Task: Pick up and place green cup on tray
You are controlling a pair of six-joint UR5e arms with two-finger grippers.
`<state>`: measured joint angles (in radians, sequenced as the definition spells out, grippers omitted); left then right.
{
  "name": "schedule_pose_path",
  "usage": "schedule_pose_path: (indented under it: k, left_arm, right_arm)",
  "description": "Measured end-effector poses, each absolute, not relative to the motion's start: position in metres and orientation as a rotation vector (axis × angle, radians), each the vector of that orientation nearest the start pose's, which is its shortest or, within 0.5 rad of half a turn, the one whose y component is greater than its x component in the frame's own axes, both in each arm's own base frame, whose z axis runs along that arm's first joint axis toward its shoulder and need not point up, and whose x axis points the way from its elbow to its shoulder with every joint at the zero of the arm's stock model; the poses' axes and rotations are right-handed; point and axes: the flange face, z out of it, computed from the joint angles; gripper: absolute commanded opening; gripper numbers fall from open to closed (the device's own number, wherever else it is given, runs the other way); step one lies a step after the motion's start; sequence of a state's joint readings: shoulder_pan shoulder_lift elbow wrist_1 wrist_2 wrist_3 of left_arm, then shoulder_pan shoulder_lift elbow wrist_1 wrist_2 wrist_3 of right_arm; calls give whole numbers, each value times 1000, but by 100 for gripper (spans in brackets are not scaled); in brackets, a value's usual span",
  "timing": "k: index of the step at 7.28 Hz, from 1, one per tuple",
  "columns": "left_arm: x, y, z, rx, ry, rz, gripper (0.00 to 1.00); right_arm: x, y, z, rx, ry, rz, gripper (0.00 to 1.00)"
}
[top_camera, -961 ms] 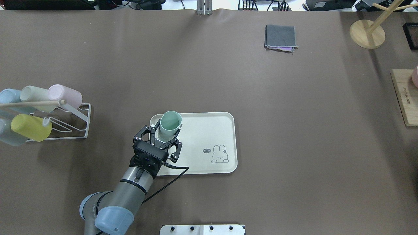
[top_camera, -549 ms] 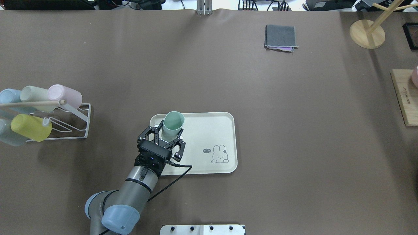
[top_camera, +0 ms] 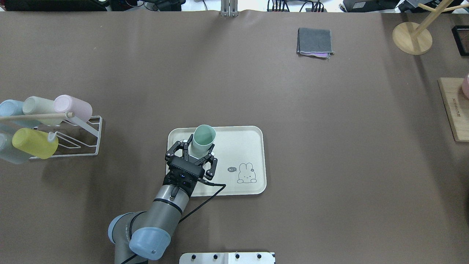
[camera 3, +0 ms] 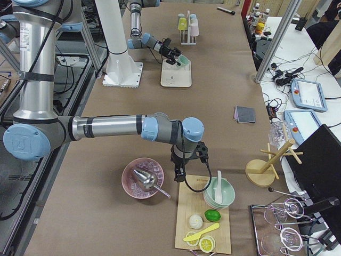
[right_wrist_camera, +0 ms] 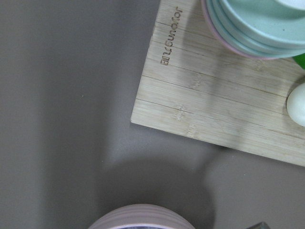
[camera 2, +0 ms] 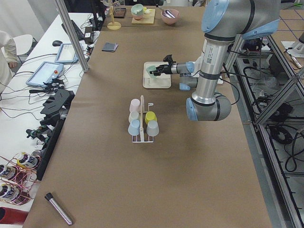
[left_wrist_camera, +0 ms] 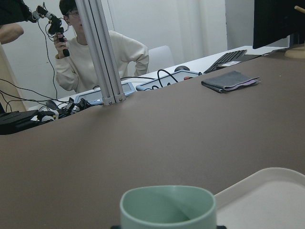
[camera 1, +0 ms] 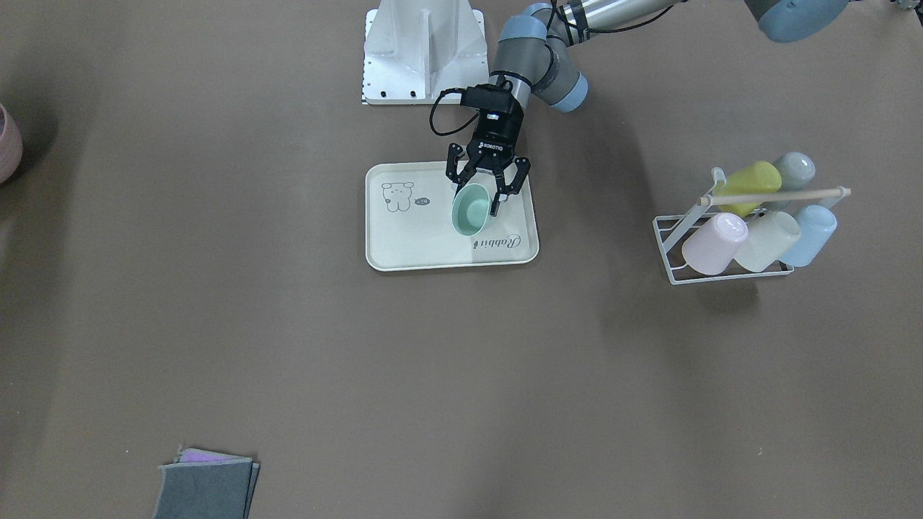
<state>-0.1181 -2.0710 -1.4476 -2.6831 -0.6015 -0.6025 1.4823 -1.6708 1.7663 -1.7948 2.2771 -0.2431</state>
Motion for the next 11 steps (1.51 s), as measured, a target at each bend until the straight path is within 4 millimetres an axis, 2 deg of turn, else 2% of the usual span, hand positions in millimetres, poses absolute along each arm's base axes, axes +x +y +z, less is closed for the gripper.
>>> schedule_pose_path:
  k: [5,11]
  left_arm:
    - [625,-292,288,1328,739,-35,69]
    - [630,-292,287,1328,734,-33,74]
  right_arm:
    - [33,-442,632,-76,-720,-214,100]
    - [35,-439,633,-79,-723,-209,100]
